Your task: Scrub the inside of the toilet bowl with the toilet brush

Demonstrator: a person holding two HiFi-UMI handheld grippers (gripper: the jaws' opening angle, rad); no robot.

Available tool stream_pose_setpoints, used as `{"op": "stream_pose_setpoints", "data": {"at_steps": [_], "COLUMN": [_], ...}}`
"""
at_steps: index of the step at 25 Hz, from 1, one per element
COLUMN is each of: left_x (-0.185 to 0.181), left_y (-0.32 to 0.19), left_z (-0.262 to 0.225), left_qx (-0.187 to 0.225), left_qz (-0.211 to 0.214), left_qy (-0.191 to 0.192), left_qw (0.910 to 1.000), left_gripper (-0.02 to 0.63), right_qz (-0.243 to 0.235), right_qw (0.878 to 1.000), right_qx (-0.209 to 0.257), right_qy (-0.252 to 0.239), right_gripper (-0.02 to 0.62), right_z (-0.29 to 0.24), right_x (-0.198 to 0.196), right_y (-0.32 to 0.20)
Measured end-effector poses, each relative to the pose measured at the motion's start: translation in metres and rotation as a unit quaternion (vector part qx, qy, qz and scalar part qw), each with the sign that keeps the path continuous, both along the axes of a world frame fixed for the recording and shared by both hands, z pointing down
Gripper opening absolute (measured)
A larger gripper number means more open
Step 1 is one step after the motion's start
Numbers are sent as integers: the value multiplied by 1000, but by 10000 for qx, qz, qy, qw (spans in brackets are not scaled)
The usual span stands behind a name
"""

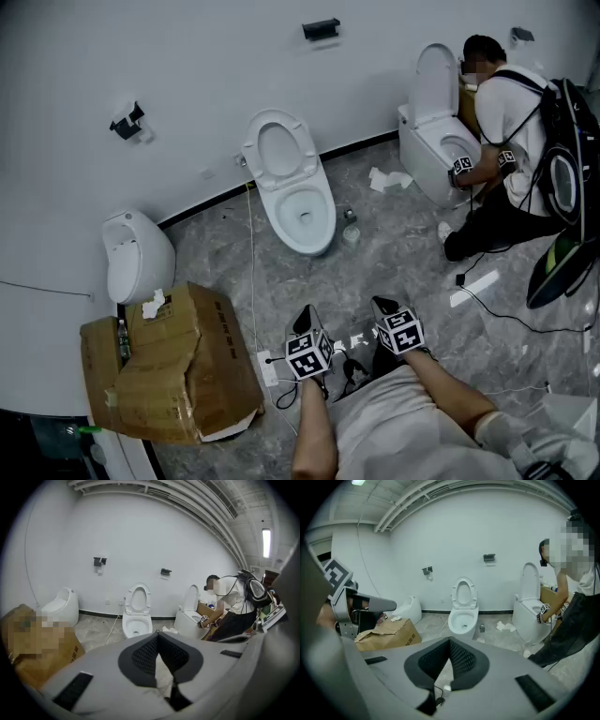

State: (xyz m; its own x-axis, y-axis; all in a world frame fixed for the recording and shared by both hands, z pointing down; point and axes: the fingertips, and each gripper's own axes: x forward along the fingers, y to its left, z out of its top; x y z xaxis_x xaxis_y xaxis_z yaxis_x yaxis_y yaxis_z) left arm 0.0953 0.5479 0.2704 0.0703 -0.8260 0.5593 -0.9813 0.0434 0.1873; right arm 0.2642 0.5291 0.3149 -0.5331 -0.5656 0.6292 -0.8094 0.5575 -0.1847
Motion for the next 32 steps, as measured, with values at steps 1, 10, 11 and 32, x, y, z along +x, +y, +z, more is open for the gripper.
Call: {"op": "stream_pose_setpoints", "data": {"at_steps": [1,10,11,32], "left_x": [4,20,22,26], "left_y": [-4,-39,-40,-77], "left_z": [0,-10,-11,-1], "left_qx": [13,113,121,284], "left_qz": [-12,-132,-174,-581], "left_qy": [-31,-309,-324,-372], "left_qw": [10000,9994,9992,9972], "left_gripper": [29,29,29,29], "right_qz": [19,-106,-123,-323], "right_qw": [10000,9994,9993,9991], "right_qx": [43,329,349,256], "right_qy": [8,89,109,-78], "right_gripper": [-2,-2,-2,2], "right_z": [-3,-25,-26,-10], "right_x": [5,18,21,43], "right_y": [-7,-66,-69,-113]}}
